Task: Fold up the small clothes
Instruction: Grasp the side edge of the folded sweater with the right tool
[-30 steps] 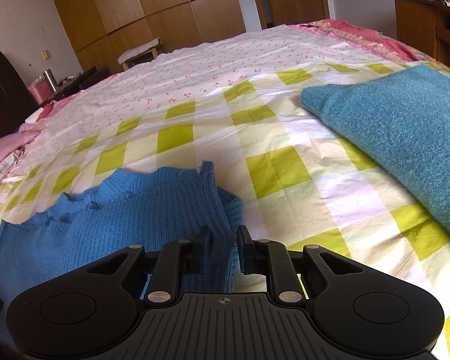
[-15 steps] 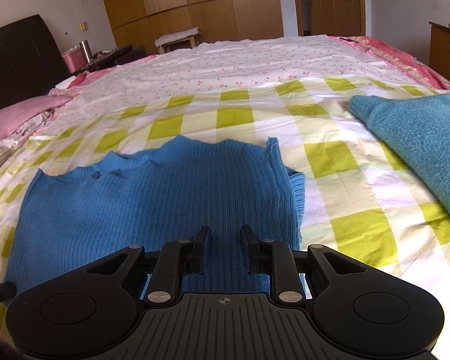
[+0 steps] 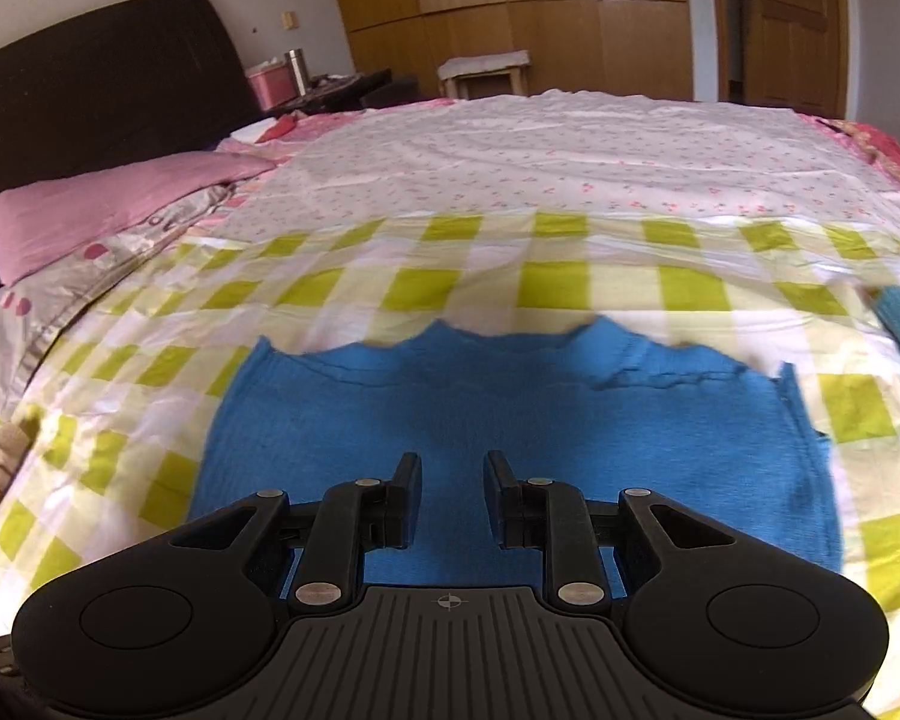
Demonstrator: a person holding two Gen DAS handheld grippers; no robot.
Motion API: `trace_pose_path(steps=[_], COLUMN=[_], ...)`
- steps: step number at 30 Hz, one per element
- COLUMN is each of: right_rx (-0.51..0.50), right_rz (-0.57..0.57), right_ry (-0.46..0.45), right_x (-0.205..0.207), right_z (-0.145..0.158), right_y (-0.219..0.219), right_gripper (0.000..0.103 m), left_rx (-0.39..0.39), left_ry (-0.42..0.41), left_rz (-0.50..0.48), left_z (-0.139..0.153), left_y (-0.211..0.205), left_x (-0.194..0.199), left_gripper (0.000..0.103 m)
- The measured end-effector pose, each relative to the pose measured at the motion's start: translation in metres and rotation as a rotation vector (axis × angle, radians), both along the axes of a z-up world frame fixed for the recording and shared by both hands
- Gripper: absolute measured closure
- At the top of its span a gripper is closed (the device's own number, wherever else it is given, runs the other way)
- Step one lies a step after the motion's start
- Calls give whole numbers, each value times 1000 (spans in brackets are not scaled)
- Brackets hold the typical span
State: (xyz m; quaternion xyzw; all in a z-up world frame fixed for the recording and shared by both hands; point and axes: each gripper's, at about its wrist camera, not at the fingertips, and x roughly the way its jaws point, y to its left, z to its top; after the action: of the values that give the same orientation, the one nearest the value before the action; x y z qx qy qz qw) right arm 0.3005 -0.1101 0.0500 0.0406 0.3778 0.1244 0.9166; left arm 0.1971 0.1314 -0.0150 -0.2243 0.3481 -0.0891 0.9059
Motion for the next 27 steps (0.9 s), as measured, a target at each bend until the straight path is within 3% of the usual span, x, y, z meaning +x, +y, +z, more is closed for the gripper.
trace_pose_path(steps=[10,17,27], right_rx=[-59,-203,-417], right_rz=[177,219,263], right_ry=[89,100,54], right_x=[45,57,61], right_z=[-15,-33,-49], right_y=[108,158,190], right_gripper=[71,60,59], left_rx=[-30,-19,-21], left_ry=[15,14,7], left_rz=[-21,-38,-39], left_z=[-6,-11,-12], left_y=[5,4,4], left_x=[2,5,5], left_gripper=[67,65,64])
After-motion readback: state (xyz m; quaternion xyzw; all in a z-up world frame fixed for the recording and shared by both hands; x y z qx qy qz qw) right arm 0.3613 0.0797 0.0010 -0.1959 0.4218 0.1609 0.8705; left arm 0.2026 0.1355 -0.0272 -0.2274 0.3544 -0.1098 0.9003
